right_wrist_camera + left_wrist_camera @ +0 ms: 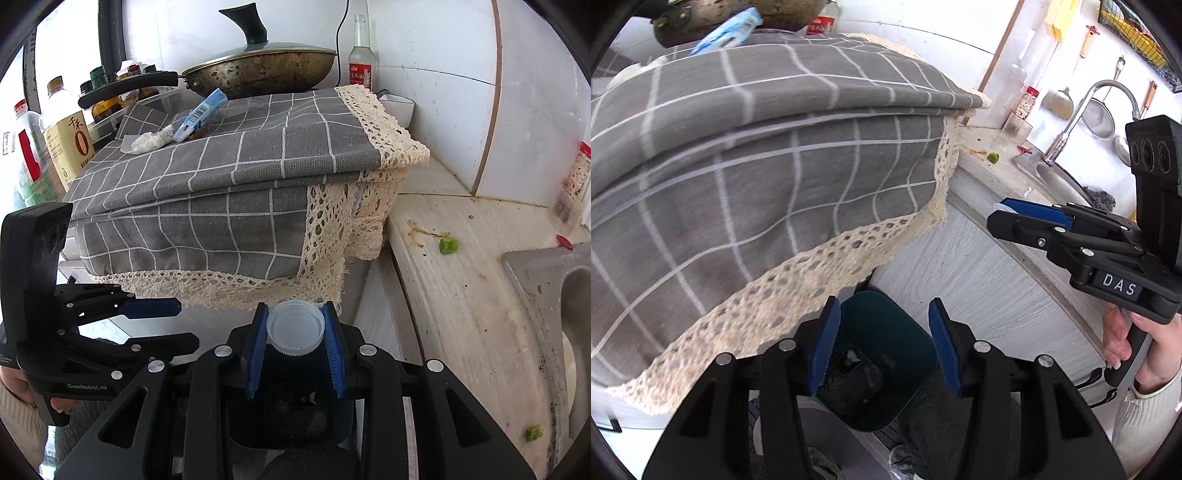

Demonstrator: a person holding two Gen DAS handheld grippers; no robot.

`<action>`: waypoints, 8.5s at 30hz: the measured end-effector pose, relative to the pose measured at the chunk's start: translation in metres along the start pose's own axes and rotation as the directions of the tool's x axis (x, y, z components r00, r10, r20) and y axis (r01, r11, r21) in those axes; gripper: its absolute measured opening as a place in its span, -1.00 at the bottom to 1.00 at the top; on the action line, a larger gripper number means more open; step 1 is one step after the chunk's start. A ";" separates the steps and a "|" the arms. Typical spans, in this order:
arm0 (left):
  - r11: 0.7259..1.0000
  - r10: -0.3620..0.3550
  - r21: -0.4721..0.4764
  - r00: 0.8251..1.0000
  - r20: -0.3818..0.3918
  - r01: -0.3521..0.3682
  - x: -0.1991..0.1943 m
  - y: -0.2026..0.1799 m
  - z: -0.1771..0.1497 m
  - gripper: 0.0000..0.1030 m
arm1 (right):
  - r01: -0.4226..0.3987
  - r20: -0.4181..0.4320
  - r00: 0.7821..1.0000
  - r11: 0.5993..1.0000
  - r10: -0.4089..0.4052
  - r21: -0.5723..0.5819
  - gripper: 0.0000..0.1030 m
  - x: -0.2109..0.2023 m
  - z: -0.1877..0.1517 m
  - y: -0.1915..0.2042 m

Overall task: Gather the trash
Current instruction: 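Open both tools over the bin to drop the lime and the cap, then grasp the white tissue with the left tool while the right tool grasps the blue packet, then carry the tissue and packet down to the bin and open both tools, then grasp the clear plastic lid with the right tool while the left tool approaches the brown shell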

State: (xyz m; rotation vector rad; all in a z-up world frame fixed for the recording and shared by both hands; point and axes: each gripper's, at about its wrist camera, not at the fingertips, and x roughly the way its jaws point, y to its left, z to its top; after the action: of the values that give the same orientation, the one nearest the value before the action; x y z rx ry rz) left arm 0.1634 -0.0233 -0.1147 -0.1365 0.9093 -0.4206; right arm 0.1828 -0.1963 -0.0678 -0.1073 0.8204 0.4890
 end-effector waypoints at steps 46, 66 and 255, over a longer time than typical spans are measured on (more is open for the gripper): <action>0.977 0.213 -0.046 0.921 0.326 -0.210 -0.166 0.026 0.047 0.20 | -0.117 0.276 0.951 0.988 0.141 -0.103 -0.08 -0.077 0.084 0.069; 0.945 0.304 -0.178 0.935 0.183 -0.273 -0.109 0.144 0.131 0.22 | -0.151 0.253 0.953 0.985 0.168 -0.085 -0.08 0.008 0.153 0.066; 0.971 0.199 -0.193 0.927 0.317 -0.143 -0.152 0.116 0.074 0.11 | -0.244 -0.034 0.967 0.959 0.251 0.143 -0.57 0.137 0.223 0.078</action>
State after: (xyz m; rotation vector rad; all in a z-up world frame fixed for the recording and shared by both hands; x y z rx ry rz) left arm 0.1744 0.1402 0.0082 -0.2715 0.6125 -0.1490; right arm 0.3775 -0.0140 -0.0073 0.1126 0.9210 0.6660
